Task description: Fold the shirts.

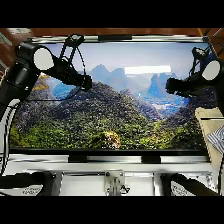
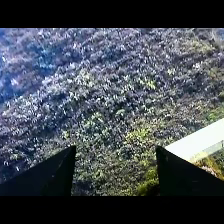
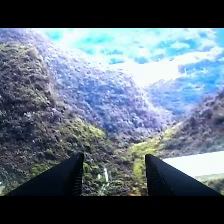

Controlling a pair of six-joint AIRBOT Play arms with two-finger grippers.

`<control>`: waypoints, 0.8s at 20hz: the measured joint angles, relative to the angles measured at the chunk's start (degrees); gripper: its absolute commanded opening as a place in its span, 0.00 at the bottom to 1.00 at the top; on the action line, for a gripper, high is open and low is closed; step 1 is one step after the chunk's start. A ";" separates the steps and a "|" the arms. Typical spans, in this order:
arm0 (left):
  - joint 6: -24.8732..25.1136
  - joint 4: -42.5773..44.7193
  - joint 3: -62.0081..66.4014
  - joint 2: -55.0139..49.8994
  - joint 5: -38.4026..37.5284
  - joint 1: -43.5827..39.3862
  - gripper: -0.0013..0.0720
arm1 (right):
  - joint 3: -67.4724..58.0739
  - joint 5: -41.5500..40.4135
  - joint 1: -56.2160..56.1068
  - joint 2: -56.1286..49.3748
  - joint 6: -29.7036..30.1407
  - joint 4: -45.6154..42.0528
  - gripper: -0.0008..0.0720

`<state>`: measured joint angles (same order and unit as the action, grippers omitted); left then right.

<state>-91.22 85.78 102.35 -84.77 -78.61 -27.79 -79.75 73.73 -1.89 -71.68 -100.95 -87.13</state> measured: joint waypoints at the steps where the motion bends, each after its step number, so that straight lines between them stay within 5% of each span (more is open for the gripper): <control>1: -0.52 0.20 -0.04 -0.07 -0.37 0.00 0.84 | 0.00 -0.44 -0.52 -0.20 0.87 -0.31 0.71; 7: -6.16 4.17 -0.22 -1.99 -1.68 0.00 0.84 | 0.00 -1.86 -2.03 -0.59 7.98 -0.46 0.71; 16: -8.31 6.08 -0.28 -4.20 -1.99 0.20 0.84 | 0.00 -2.23 -2.19 -0.61 9.94 -0.42 0.71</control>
<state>-99.53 91.85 102.06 -88.97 -80.60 -27.59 -79.75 71.50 -4.08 -72.29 -91.00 -87.55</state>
